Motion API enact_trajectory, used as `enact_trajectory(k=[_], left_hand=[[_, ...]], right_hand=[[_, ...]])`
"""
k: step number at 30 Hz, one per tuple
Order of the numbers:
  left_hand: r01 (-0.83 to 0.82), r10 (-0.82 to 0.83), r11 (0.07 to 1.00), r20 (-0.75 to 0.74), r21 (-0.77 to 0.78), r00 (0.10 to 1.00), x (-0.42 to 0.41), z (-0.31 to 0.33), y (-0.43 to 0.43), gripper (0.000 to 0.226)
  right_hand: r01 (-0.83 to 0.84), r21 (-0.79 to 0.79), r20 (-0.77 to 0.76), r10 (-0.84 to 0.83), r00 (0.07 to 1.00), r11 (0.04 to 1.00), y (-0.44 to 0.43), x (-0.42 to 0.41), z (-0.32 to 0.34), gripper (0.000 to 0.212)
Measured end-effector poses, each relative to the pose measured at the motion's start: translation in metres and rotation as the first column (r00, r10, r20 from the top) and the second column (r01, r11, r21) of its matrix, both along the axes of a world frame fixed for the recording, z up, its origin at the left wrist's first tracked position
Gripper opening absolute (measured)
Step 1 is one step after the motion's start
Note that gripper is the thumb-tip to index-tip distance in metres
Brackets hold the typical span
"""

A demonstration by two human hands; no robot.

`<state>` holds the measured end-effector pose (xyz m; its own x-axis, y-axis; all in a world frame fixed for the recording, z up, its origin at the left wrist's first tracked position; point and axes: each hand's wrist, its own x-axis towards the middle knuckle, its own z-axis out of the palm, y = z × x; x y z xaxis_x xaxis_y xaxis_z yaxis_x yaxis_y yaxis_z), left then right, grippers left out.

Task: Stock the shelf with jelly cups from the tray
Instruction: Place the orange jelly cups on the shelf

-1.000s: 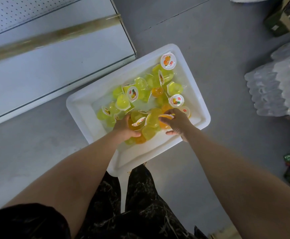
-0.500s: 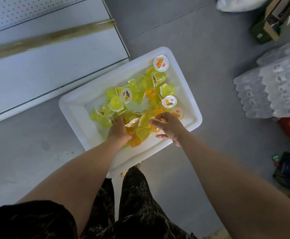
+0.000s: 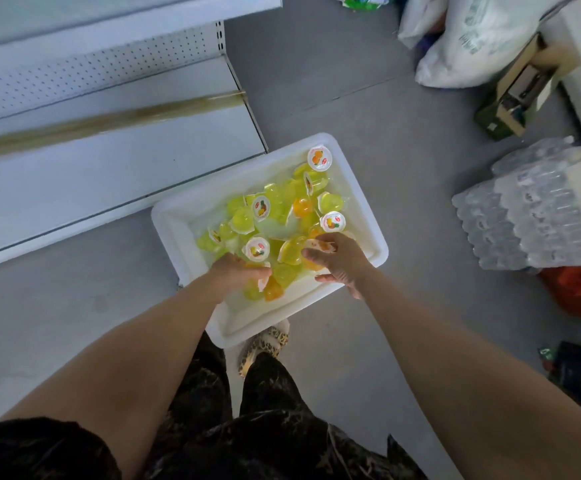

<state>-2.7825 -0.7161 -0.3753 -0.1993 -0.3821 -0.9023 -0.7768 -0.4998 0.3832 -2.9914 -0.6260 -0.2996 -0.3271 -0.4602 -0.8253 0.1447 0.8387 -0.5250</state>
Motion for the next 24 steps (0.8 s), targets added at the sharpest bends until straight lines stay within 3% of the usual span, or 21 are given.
enact_trajectory(k=[2,4,7,9,12,15,20,24], left_hand=[[-0.179,0.196,0.977,-0.161,0.117,0.967,0.005,0.027,0.002,0.059],[-0.296,0.349,0.931,-0.288,0.213,0.891,0.007,0.061,0.000,0.058],[-0.307,0.396,0.915,-0.436,0.261,0.808,0.007,0.112,-0.012,0.072],[-0.334,0.411,0.911,-0.499,0.240,0.763,0.009,0.147,-0.024,0.062],[-0.374,0.394,0.913,-0.596,0.164,0.700,0.012,0.214,-0.044,0.041],[-0.394,0.271,0.918,-0.668,-0.037,0.694,0.019,0.286,-0.064,0.040],[-0.422,0.086,0.833,-0.669,-0.358,0.738,0.046,0.395,-0.094,0.058],[-0.476,0.008,0.727,-0.687,-0.495,0.726,0.081,0.464,-0.124,0.047]], right_hand=[[-0.032,-0.023,-0.035,0.031,0.999,0.999,-0.004,-0.001,0.022,0.057],[-0.077,-0.067,-0.085,0.071,0.994,0.995,-0.013,-0.003,0.047,0.058],[-0.186,-0.174,-0.215,0.147,0.965,0.967,-0.033,-0.008,0.088,0.063],[-0.245,-0.254,-0.271,0.175,0.947,0.936,-0.051,-0.009,0.121,0.061],[-0.366,-0.346,-0.371,0.232,0.899,0.864,-0.081,-0.010,0.178,0.040],[-0.437,-0.446,-0.467,0.213,0.858,0.781,-0.115,-0.003,0.243,0.021],[-0.500,-0.619,-0.531,0.147,0.835,0.606,-0.167,0.026,0.346,0.035],[-0.554,-0.685,-0.579,0.108,0.808,0.473,-0.213,0.064,0.414,0.049]])
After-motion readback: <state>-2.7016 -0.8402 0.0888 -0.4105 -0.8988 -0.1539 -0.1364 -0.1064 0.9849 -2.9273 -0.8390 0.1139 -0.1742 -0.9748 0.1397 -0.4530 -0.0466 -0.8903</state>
